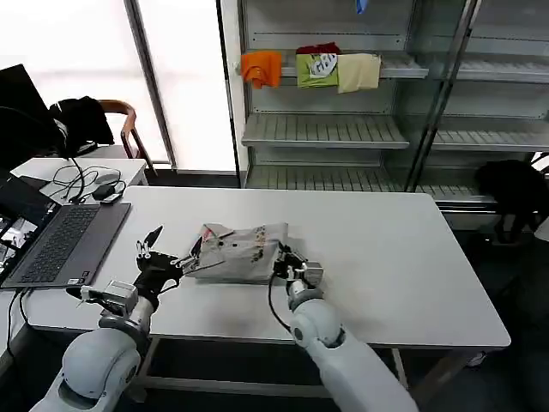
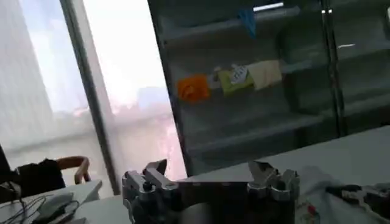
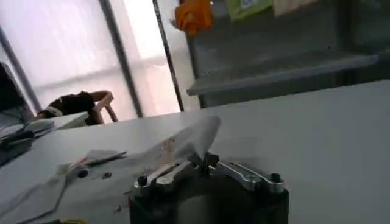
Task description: Fold and organize the clothes.
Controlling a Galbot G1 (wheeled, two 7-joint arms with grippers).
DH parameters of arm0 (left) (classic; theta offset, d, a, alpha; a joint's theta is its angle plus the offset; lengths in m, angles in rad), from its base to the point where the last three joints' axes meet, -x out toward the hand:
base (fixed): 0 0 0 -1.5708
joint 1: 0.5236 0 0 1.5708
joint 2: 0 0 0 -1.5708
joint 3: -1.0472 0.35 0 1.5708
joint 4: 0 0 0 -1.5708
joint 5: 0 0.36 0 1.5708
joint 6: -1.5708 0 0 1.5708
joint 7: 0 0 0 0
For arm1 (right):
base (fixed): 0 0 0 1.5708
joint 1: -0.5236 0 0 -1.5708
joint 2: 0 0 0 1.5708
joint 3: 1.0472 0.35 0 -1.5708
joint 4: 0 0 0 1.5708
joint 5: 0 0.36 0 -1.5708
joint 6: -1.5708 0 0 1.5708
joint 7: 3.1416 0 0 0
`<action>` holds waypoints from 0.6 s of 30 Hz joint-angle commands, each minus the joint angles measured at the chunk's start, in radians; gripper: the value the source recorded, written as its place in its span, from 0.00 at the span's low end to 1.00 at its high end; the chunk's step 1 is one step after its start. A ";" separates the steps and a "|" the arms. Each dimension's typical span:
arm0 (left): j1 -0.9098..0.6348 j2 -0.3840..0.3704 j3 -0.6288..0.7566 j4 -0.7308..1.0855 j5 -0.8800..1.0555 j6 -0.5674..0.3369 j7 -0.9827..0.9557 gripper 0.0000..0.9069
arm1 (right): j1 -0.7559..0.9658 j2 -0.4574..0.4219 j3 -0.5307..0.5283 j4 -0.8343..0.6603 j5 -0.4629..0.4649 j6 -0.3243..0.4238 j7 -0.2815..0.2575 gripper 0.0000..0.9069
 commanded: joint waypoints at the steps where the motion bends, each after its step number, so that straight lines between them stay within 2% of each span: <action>1: 0.003 -0.007 0.009 0.000 0.000 -0.002 -0.001 1.00 | -0.008 -0.150 0.081 0.016 -0.074 0.011 -0.140 1.00; 4: 0.011 -0.006 0.007 -0.004 -0.002 -0.006 -0.004 1.00 | -0.030 -0.182 0.093 0.052 -0.123 0.011 -0.184 1.00; 5: 0.014 -0.006 0.005 -0.006 -0.004 -0.007 -0.006 1.00 | -0.061 -0.222 0.114 0.101 -0.156 0.010 -0.212 1.00; 6: 0.017 -0.005 0.004 -0.008 -0.007 -0.012 -0.007 1.00 | -0.073 -0.238 0.125 0.111 -0.176 0.013 -0.218 1.00; 8: 0.029 -0.004 0.000 -0.017 -0.023 -0.039 -0.012 1.00 | -0.123 -0.295 0.177 0.181 -0.266 0.054 -0.245 1.00; 9: 0.036 -0.004 -0.002 -0.024 -0.031 -0.046 -0.011 1.00 | -0.155 -0.320 0.214 0.225 -0.278 0.074 -0.260 1.00; 12: 0.058 -0.006 -0.007 -0.037 -0.062 -0.061 -0.012 1.00 | -0.259 -0.375 0.296 0.336 -0.251 0.075 -0.229 1.00; 16: 0.115 -0.010 -0.019 -0.024 -0.095 -0.168 0.004 1.00 | -0.440 -0.407 0.441 0.493 -0.243 0.115 -0.153 1.00; 18: 0.159 -0.005 -0.028 -0.002 -0.102 -0.231 0.016 1.00 | -0.569 -0.405 0.512 0.554 -0.271 0.167 -0.106 1.00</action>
